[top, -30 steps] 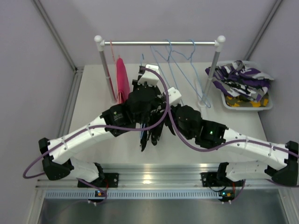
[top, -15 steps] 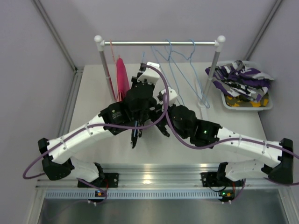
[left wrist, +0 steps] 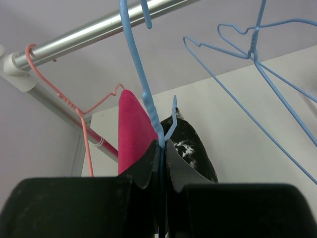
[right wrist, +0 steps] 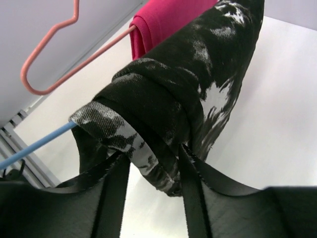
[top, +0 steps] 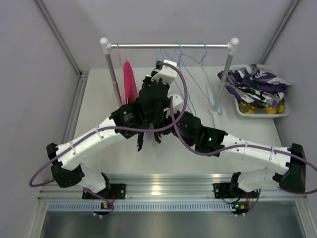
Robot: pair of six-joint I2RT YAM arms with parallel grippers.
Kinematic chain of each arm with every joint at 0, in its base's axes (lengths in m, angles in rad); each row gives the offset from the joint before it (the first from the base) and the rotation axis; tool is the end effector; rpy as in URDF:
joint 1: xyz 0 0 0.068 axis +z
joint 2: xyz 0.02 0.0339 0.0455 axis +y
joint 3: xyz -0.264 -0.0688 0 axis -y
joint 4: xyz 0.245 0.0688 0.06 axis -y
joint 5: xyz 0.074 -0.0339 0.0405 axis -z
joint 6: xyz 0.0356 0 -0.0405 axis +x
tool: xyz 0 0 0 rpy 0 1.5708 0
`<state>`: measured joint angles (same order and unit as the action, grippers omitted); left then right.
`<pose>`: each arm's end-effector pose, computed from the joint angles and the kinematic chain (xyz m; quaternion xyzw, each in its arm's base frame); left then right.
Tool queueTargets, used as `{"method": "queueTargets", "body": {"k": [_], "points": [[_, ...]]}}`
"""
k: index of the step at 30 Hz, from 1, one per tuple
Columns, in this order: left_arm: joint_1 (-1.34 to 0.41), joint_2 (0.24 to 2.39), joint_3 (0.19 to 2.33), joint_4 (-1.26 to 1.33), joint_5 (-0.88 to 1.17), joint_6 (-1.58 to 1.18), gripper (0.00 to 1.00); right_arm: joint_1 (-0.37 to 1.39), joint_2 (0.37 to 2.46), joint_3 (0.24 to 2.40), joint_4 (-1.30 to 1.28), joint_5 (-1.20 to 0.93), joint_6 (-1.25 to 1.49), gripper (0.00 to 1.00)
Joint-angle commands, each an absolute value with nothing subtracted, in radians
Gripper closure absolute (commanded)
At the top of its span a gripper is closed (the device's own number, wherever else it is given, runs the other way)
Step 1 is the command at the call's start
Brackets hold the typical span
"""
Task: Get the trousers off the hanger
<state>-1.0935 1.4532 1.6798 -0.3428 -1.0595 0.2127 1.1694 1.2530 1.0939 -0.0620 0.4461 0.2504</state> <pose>0.1677 -0.2567 0.4786 0.1249 0.7161 0.0969 0.6799 0.1284 0.2632 0.3614 -0.2138 0.7438 0.2661 0.5747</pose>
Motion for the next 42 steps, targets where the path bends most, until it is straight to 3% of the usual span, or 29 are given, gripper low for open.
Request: {"method": "queueTargets", "body": {"k": [1,16,31,36,42], "points": [[-1.094,1.451,1.756,-0.264,-1.068,0.25,1.0,1.17,1.258,1.137,0.044,0.419,0.275,0.55],[-1.097,1.497,1.841,-0.287,-1.091,0.219,1.0,1.17,1.315,1.112,0.12,0.426,0.318,0.47],[-1.114,1.463,1.845,-0.31,-1.101,0.215,1.0,1.172,1.368,1.106,0.132,0.604,0.264,0.45],[-1.115,1.453,1.845,-0.314,-1.103,0.219,1.0,1.172,1.382,1.106,0.137,0.626,0.252,0.57],[-1.115,1.431,1.816,-0.296,-1.111,0.242,1.0,1.172,1.379,1.101,0.13,0.637,0.245,0.97]]}}
